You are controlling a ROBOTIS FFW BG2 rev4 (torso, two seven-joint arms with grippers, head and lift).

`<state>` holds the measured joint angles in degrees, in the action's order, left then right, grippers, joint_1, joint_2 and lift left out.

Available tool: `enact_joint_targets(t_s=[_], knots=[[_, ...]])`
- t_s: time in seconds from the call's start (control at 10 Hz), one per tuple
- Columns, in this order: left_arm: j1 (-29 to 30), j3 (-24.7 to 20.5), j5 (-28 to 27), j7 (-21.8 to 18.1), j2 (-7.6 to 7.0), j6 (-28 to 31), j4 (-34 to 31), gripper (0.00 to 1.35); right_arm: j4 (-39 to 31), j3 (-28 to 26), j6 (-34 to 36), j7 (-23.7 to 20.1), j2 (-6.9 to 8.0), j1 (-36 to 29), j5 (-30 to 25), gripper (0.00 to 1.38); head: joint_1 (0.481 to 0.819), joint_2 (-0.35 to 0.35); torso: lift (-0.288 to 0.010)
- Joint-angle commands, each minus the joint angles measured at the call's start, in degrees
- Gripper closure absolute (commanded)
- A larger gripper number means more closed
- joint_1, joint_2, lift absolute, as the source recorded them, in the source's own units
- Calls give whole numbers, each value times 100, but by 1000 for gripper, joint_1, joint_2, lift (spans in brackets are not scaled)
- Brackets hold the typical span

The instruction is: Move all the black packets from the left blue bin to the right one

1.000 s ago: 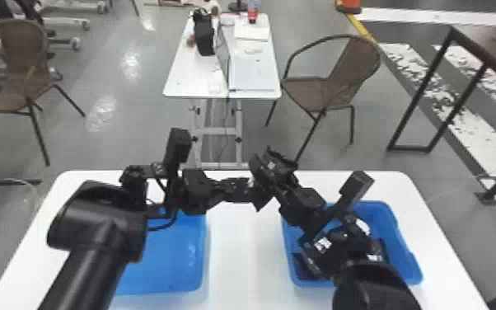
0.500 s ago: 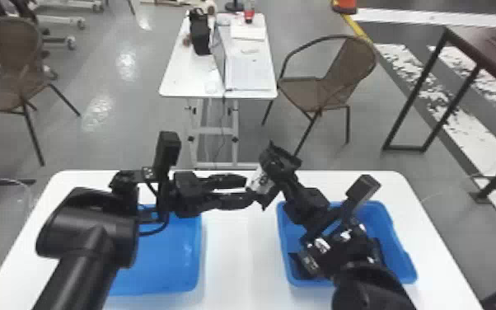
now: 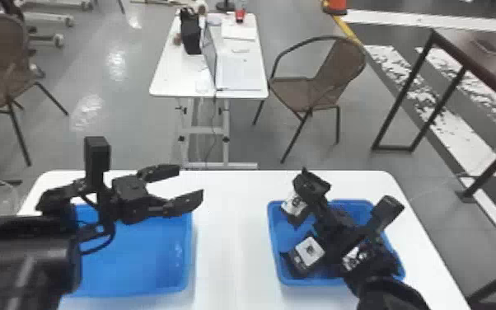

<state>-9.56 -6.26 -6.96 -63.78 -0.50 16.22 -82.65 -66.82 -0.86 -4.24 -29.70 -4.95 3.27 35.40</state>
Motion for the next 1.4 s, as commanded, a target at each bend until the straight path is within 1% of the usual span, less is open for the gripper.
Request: enact_joint_targets(t_s=[0.0,0.1,0.2,0.3,0.4,0.5,0.6,0.7,0.8,0.9,1.0,1.1,1.2,1.3], knots=[[261,-323,309,190,-3,57,-462,137,494,-177,-112,17,-15,51,-24,1142,695,-107,0],[367,-490,608,322,-3,83,-647,137,942,-221,-138,61,-15,148,11,1142,695,-100,0],[446,-631,784,401,6,119,-761,137,1593,-230,-182,52,-50,385,64,1142,695,-96,0],[472,-684,845,463,6,119,-787,137,2120,-230,-208,52,-85,631,38,1142,695,-91,0],[481,-692,881,498,6,136,-787,137,2498,-230,-208,52,-120,859,-59,1122,695,-90,0],[490,-675,898,516,23,136,-787,139,2700,-230,-349,52,-129,1018,-103,927,695,-90,0],[490,-666,898,516,50,127,-787,139,2700,-230,-507,52,-164,1062,-15,518,695,-93,0],[490,-666,933,516,65,39,-787,139,2331,-248,-613,52,-208,947,-6,190,695,-100,0],[507,-675,1004,524,65,-145,-796,139,1637,-388,-613,52,-252,657,-332,58,695,-111,0],[586,-719,986,551,65,-215,-963,139,793,-485,-569,79,-261,227,-648,116,695,-118,0],[780,-780,1065,595,65,-101,-1192,139,-191,-635,-507,167,-217,-353,-1237,145,695,-120,0],[1167,-894,1127,893,65,-233,-1552,139,-1184,-766,-560,228,-120,-960,-2010,150,695,-116,0],[1685,-1044,1136,1386,65,-585,-1930,139,-2169,-898,-560,386,56,-1593,-2713,151,695,-101,0],[2204,-1176,1144,1895,65,-1235,-2088,139,-2854,-1065,-604,430,328,-2138,-3047,151,695,-66,0]])
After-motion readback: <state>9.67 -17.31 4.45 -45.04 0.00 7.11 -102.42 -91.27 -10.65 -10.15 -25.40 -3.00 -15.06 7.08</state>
